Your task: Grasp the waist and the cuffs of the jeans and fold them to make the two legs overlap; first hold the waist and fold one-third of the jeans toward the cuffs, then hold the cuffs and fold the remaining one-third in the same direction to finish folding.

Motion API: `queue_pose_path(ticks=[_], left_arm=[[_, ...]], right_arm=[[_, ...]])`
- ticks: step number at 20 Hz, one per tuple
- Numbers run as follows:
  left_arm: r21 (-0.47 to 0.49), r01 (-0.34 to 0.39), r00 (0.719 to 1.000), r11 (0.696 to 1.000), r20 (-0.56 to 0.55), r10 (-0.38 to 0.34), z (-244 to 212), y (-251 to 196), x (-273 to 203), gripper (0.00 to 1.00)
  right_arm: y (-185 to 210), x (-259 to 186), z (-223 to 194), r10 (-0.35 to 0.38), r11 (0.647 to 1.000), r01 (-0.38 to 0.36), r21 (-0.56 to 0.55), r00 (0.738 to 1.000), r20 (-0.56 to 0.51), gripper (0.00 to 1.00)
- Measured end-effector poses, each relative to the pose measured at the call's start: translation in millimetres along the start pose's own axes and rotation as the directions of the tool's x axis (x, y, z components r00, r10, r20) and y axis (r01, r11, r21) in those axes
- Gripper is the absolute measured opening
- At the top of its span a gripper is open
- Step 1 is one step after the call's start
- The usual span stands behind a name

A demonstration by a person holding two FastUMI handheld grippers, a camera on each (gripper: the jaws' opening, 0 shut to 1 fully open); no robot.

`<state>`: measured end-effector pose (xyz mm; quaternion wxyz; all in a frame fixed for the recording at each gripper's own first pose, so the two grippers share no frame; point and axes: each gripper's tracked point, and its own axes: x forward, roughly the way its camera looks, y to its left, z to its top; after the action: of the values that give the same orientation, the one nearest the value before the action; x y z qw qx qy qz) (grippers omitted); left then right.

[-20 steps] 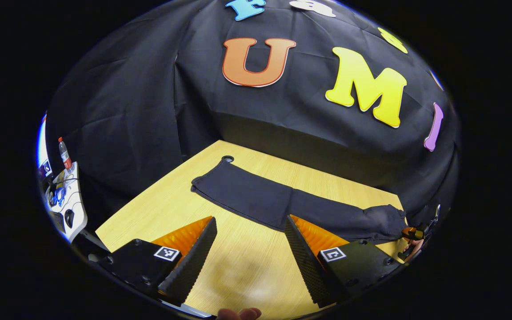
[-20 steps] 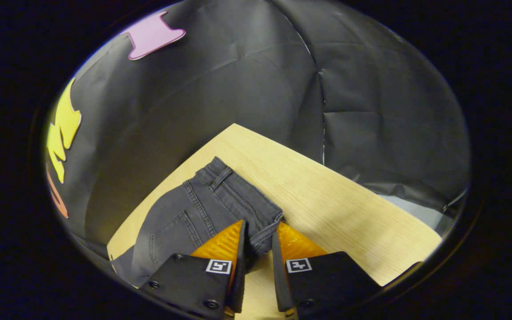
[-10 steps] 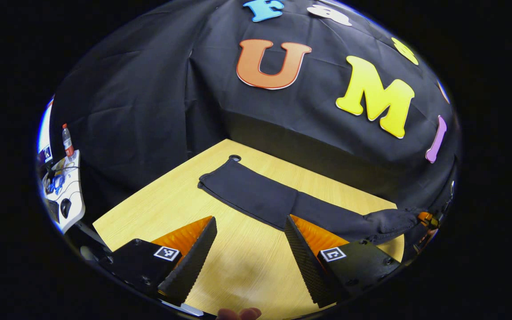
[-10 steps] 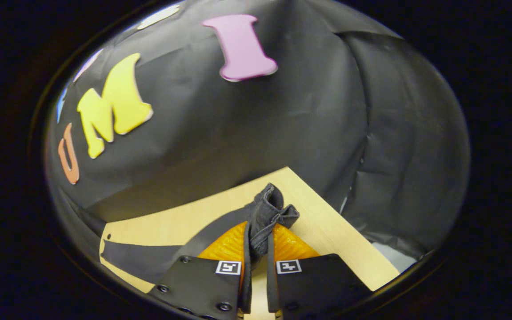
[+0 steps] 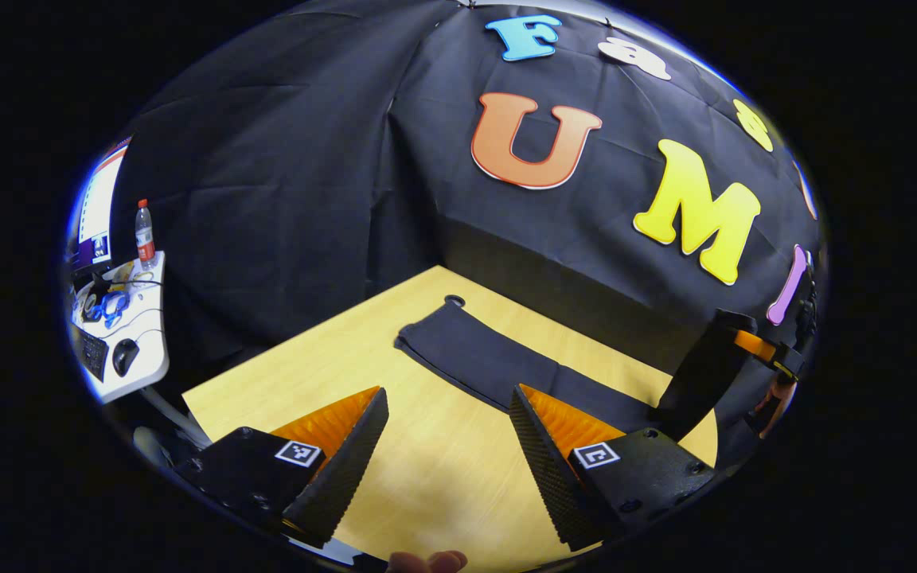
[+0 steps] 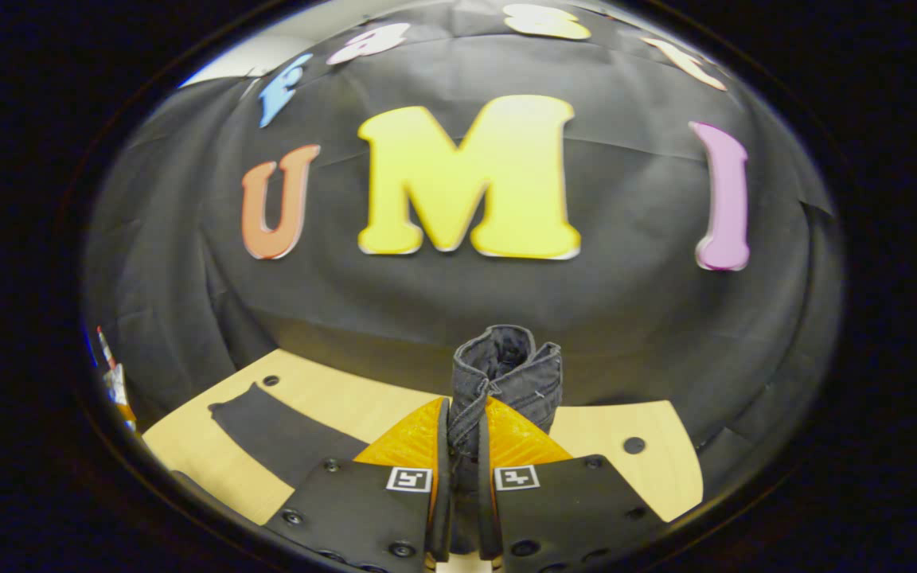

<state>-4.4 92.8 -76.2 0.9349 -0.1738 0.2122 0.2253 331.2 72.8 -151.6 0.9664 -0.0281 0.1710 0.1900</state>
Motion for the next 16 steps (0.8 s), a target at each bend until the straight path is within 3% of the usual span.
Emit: queue_pose_path(ticks=[2, 7, 8, 11, 12, 16], left_arm=[[0.002, -0.028, 1.000, 1.000, 0.011, 0.028, 3, 4, -2, 0.99], [-0.043, -0.103, 0.995, 0.994, 0.000, 0.103, -2, 62, -15, 0.99], [-0.051, -0.113, 0.994, 0.992, -0.003, 0.113, -2, 71, -17, 0.99], [-0.068, -0.131, 0.991, 0.989, -0.014, 0.130, -5, 89, -21, 0.99], [-0.074, -0.132, 0.991, 0.989, -0.018, 0.131, -6, 93, -20, 0.99], [-0.094, -0.122, 0.992, 0.988, -0.050, 0.117, -13, 102, -12, 0.99]], right_arm=[[50, 16, -16, 0.057, 0.998, -0.058, -0.001, 0.998, -0.035, 0.14], [136, 70, -89, 0.095, 0.989, -0.109, -0.096, 0.985, -0.145, 0.18], [150, 79, -105, 0.094, 0.987, -0.114, -0.113, 0.981, -0.168, 0.14], [173, 85, -155, 0.076, 0.980, -0.114, -0.161, 0.972, -0.222, 0.14], [177, 85, -167, 0.068, 0.977, -0.111, -0.181, 0.971, -0.230, 0.10], [185, 88, -209, 0.045, 0.964, -0.121, -0.236, 0.952, -0.303, 0.14]])
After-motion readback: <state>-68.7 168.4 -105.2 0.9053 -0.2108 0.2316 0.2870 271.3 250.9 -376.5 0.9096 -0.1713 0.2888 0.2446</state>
